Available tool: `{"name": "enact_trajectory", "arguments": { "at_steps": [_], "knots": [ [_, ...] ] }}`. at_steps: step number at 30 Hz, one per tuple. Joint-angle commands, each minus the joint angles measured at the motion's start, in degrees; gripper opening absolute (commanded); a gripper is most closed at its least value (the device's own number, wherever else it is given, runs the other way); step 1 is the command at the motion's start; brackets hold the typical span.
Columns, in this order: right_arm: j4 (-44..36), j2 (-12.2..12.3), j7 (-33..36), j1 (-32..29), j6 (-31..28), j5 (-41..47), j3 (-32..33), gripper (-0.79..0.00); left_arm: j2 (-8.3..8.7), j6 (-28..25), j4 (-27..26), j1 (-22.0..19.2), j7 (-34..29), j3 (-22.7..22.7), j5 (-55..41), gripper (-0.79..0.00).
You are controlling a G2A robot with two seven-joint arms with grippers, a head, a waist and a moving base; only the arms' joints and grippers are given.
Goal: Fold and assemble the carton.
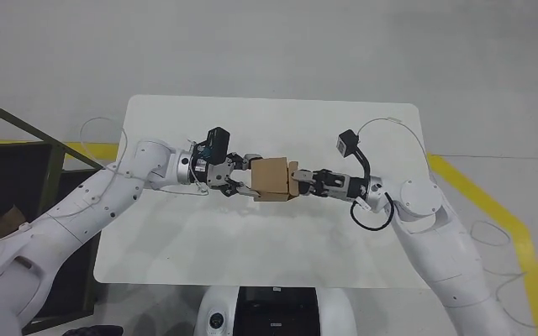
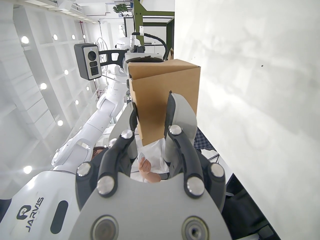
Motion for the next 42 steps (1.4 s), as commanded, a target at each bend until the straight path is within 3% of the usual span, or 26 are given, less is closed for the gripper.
{"name": "enact_trajectory", "arguments": {
  "at_steps": [1, 17, 34, 42],
  "knots": [
    [0.0, 0.1, -0.1, -0.1, 0.2, -0.1, 0.1, -0.594, 0.01, 0.0, 0.0, 0.1, 0.1, -0.1, 0.1, -0.551],
    [-0.8, 0.1, -0.9, 1.0, 1.1, -1.2, -1.0, -0.625, -0.42, 0.0, -0.7, 0.0, -0.8, -0.3, 1.0, -0.542],
    [-2.6, 0.3, -4.4, -0.6, 1.8, -0.5, -0.1, -0.576, -1.01, 0.0, -0.4, 0.3, -2.8, -0.8, 0.7, -0.542],
    [-3.4, 0.5, -5.1, -1.3, 2.0, -0.6, 0.8, -0.723, -1.02, 0.0, -0.1, 0.7, -3.7, -1.3, 0.1, -0.536]
  ]
}}
